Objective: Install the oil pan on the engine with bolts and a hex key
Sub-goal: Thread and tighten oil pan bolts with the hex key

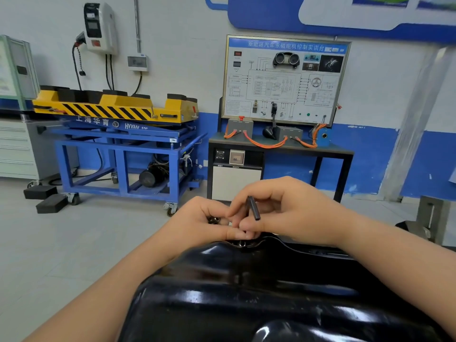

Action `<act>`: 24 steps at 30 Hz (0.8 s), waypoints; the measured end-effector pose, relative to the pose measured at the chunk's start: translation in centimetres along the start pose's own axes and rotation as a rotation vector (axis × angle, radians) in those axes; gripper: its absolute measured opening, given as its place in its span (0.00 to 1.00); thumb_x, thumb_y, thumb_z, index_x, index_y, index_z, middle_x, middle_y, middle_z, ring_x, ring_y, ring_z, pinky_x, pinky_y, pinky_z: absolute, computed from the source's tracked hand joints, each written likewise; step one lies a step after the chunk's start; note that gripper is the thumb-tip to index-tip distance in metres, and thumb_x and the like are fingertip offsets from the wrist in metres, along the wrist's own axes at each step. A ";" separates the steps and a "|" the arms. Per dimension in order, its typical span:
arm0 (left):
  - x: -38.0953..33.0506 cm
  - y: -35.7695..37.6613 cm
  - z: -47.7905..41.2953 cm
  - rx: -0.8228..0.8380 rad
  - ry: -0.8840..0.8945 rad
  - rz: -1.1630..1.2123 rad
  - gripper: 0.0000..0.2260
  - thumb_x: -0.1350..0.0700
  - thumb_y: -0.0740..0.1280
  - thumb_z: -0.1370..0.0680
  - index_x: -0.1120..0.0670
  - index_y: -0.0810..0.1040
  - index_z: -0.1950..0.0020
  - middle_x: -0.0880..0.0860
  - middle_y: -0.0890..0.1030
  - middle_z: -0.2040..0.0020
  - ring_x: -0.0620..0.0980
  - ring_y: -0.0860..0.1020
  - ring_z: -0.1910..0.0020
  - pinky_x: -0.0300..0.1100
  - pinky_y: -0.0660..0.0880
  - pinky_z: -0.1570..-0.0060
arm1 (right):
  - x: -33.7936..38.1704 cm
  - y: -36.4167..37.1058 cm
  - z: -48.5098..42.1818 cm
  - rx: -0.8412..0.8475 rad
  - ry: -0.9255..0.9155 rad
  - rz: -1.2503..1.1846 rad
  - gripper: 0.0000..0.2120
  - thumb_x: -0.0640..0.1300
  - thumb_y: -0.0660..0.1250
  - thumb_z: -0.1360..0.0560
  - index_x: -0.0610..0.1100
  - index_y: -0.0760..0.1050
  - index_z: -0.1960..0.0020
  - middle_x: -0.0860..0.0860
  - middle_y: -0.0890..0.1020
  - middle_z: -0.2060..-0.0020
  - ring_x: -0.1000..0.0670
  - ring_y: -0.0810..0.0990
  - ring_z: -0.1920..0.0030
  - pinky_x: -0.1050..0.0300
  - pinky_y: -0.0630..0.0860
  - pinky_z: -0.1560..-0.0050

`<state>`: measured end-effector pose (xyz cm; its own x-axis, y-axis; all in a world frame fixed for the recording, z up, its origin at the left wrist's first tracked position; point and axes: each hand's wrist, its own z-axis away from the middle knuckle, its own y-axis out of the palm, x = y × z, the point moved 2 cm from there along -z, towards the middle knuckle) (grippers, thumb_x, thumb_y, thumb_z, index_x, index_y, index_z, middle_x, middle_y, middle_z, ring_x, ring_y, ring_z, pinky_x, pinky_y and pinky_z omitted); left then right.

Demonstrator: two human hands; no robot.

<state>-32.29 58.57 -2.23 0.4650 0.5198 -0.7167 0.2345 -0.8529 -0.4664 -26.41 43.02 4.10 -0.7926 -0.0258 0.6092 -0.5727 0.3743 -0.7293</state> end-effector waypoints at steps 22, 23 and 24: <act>0.2 0.3 -0.2 0.078 -0.046 0.113 0.02 0.48 0.72 0.34 0.40 0.81 0.66 0.57 0.72 0.69 0.47 0.69 0.66 0.33 0.70 0.61 | -0.2 -0.3 -0.2 -0.047 0.004 0.022 0.03 0.36 0.72 0.29 0.41 0.83 0.57 0.54 0.85 0.67 0.53 0.84 0.65 0.62 0.80 0.57; 0.2 0.3 -0.2 0.081 -0.055 0.115 0.02 0.48 0.73 0.35 0.39 0.82 0.66 0.63 0.72 0.68 0.49 0.69 0.66 0.35 0.70 0.61 | -0.2 -0.3 -0.3 -0.071 0.007 0.043 0.04 0.38 0.74 0.31 0.38 0.83 0.57 0.52 0.85 0.67 0.52 0.84 0.65 0.59 0.81 0.56; 0.3 0.3 -0.3 0.079 -0.062 0.117 0.03 0.48 0.73 0.36 0.39 0.82 0.66 0.68 0.73 0.66 0.51 0.70 0.65 0.38 0.69 0.61 | -0.2 -0.2 -0.4 -0.085 0.006 0.068 0.08 0.40 0.75 0.32 0.36 0.82 0.58 0.49 0.84 0.66 0.50 0.84 0.65 0.55 0.80 0.56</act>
<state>-31.89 58.45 -2.42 0.4314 0.4214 -0.7977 0.1131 -0.9025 -0.4156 -26.01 43.30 4.25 -0.8277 0.0081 0.5612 -0.4974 0.4525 -0.7402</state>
